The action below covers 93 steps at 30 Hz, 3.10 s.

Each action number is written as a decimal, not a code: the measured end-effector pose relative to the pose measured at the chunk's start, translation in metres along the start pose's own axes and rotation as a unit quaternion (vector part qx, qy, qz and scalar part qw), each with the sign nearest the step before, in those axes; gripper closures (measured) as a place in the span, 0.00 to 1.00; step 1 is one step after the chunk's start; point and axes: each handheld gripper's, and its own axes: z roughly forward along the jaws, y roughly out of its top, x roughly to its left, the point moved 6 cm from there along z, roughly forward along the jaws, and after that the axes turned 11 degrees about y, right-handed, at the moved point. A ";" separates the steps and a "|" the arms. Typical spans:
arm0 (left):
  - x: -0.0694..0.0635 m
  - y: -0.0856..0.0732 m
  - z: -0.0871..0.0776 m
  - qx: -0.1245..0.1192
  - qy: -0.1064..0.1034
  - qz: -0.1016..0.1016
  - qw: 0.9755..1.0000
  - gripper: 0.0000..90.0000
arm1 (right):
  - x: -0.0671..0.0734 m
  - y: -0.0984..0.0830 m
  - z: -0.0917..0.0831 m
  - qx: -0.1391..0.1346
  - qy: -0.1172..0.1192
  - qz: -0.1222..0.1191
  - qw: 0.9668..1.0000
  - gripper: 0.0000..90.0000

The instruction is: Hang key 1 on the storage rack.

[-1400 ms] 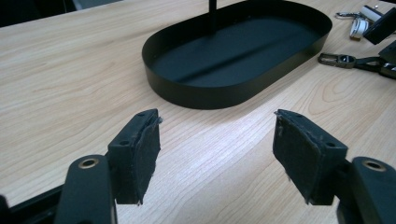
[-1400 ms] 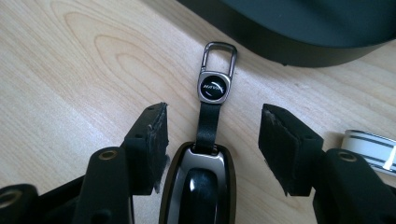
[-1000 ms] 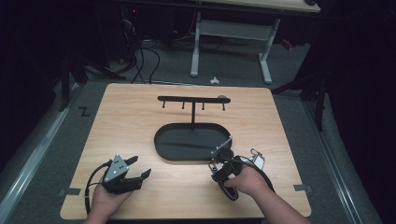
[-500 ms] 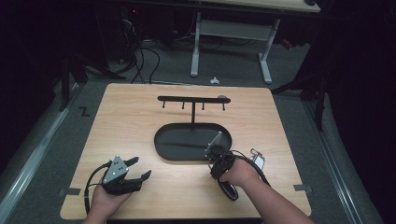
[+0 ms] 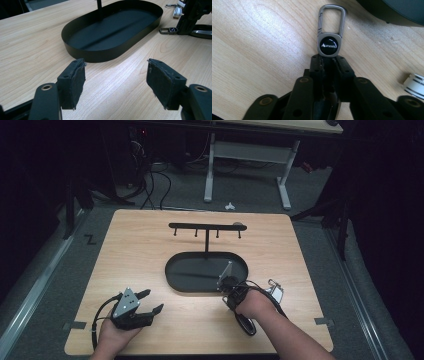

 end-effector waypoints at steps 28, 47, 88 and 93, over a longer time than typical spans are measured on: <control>0.000 -0.002 0.001 0.008 -0.002 0.004 1.000 0.37 | 0.008 -0.019 -0.050 -0.068 0.015 -0.033 0.997 0.89; -0.002 -0.003 0.002 0.011 -0.003 0.009 1.000 0.37 | 0.011 -0.017 -0.085 -0.103 0.003 -0.027 0.994 0.90; 0.012 -0.022 -0.029 0.020 0.037 -0.008 0.999 0.38 | -0.002 0.053 -0.168 -0.213 -0.012 -0.041 0.976 0.90; 0.012 -0.022 -0.029 0.019 0.037 -0.009 0.999 0.37 | -0.005 0.063 -0.175 -0.219 -0.017 -0.039 0.975 0.90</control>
